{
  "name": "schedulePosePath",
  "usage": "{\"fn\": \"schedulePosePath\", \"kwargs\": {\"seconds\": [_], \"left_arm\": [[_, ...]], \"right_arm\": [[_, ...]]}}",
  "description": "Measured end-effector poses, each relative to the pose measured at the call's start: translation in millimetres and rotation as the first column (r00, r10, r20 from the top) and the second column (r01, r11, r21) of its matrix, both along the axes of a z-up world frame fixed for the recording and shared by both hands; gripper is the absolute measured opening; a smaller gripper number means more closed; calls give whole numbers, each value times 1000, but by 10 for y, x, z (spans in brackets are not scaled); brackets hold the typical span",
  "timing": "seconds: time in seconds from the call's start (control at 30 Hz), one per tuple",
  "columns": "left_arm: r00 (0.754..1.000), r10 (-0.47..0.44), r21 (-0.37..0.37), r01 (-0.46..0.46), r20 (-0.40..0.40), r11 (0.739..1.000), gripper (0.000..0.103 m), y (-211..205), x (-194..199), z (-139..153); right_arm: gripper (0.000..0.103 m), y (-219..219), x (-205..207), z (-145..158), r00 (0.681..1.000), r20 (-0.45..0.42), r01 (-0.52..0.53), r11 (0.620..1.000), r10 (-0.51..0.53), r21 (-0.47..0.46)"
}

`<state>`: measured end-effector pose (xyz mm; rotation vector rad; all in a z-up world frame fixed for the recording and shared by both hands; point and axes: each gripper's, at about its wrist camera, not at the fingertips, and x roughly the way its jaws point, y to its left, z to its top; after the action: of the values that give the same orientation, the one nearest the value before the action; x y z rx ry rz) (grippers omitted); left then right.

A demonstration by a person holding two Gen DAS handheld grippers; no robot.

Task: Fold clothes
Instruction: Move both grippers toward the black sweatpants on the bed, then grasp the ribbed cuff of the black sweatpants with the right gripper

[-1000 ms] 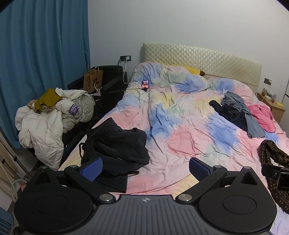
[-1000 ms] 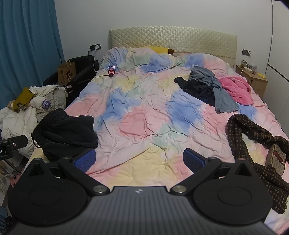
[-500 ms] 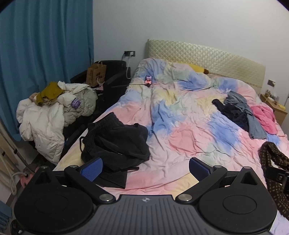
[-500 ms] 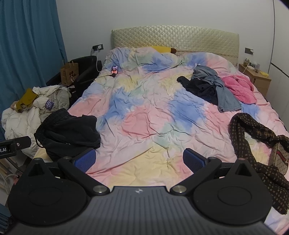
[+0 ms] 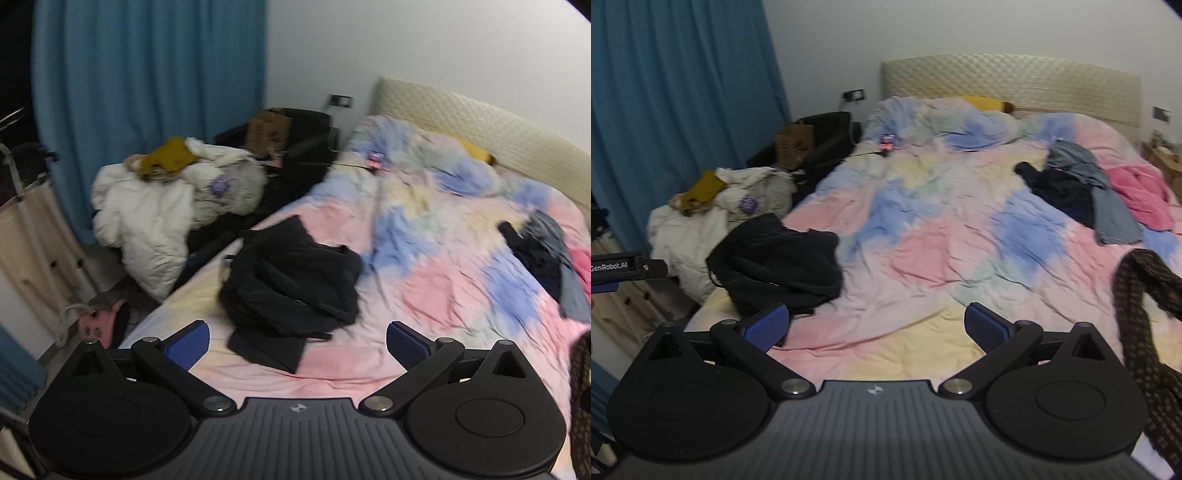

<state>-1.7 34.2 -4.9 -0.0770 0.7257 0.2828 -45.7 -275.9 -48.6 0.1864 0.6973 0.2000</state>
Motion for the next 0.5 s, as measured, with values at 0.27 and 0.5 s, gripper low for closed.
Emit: {"fn": "schedulePosePath", "kwargs": {"seconds": [0.27,0.5], "left_arm": [[994,107,-9,-107,11,994,103,602,93,19],[988,149,-35,-148,38,988,103,1527,626,-161]], "right_arm": [[94,285,556,-23,994,-1,-105,994,105,36],[93,999,1222,-63,991,-33,-129,990,131,61]]}}
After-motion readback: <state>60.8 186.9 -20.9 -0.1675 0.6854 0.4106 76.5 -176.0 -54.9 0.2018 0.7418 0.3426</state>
